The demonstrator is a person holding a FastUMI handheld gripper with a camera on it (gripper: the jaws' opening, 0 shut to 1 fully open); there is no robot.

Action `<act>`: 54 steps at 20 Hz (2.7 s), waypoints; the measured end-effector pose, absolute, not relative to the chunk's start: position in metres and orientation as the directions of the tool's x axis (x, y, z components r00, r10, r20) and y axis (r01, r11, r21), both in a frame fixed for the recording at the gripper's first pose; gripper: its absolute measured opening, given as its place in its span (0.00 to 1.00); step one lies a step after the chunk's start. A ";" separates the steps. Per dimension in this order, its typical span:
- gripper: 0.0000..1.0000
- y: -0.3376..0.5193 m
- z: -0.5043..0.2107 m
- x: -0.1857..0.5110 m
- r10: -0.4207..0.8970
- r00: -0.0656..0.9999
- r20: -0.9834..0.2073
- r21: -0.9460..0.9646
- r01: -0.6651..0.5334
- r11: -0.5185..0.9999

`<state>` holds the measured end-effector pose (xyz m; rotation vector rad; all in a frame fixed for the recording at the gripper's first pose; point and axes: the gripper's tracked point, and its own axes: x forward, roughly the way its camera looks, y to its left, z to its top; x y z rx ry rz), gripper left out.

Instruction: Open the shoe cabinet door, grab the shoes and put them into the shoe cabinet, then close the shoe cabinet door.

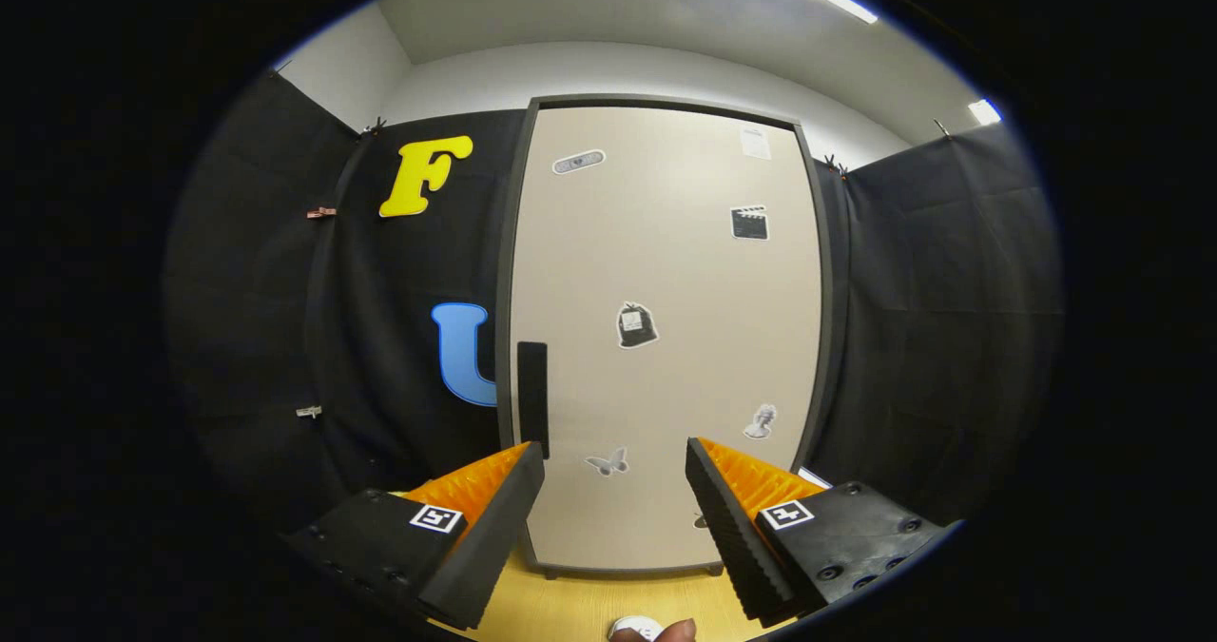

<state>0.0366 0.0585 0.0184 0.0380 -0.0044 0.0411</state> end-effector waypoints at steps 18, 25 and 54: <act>0.77 0.139 -0.023 0.180 0.079 0.995 -0.064 0.063 -0.075 0.995; 0.36 0.134 -0.033 0.191 -0.009 0.996 -0.087 0.074 0.016 0.997; 0.17 0.045 -0.026 0.021 0.172 0.983 -0.068 0.098 -0.165 0.981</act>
